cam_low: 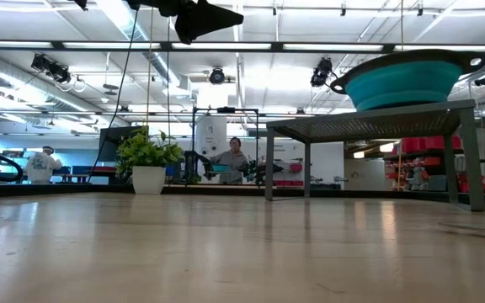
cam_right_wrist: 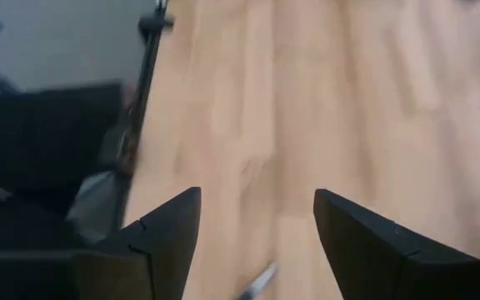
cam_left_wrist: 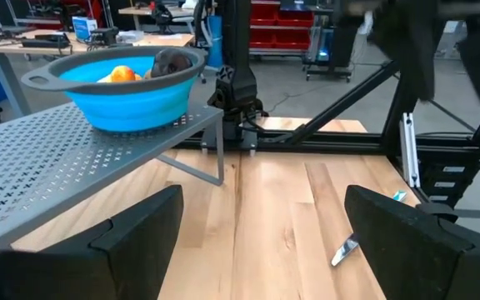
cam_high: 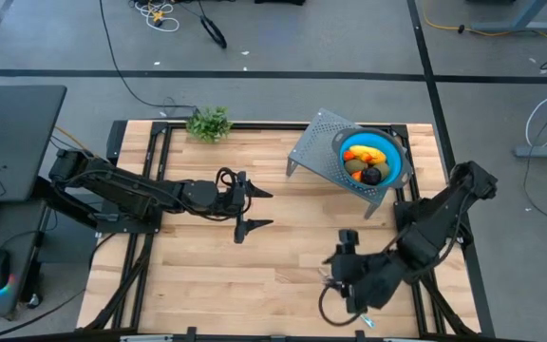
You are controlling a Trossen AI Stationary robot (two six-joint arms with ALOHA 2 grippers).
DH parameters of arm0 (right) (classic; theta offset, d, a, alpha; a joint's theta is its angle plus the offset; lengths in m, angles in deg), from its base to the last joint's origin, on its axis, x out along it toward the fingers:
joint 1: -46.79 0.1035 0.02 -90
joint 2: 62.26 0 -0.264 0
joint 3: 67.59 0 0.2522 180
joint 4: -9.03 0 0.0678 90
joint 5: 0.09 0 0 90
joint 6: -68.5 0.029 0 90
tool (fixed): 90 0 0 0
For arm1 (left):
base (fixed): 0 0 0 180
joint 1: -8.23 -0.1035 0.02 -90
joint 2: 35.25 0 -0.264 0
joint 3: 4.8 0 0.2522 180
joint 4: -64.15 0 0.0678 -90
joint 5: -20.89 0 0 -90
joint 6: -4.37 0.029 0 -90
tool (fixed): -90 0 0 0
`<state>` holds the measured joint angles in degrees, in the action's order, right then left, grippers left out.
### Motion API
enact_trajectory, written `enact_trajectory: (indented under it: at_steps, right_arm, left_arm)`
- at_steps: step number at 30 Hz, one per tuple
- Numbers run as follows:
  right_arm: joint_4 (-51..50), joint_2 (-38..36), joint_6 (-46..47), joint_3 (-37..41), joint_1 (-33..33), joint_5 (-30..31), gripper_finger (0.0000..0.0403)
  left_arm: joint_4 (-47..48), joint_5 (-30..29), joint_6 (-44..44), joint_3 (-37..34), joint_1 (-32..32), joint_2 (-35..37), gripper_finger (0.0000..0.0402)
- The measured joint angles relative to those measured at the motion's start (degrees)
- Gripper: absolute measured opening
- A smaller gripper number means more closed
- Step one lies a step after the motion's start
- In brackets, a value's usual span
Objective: Pick & Place Fruit
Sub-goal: Put the knife on the shelf
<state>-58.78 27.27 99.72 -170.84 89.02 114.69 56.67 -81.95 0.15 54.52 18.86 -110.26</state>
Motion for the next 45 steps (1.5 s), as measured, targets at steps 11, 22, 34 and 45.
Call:
enact_trajectory:
  at_steps: [11,22,34,45]
  right_arm:
    - [-6.1,10.6,26.4,0.0,1.4,-25.4,0.0243]
    - [-5.5,18.8,31.3,0.0,2.1,-38.9,0.0243]
    - [-9.2,19.6,49.9,0.0,3.4,-35.5,0.0243]
    - [2.8,19.6,60.9,9.0,7.2,-35.5,0.0242]
  left_arm:
    - [0.8,0.0,-1.4,0.0,0.0,0.0,0.0345]
    - [-0.9,0.0,1.9,0.0,0.0,0.0,0.0345]
    - [-2.3,0.0,2.8,0.0,0.0,0.0,0.0345]
    - [-2.8,0.0,1.6,0.0,0.0,0.0,0.0345]
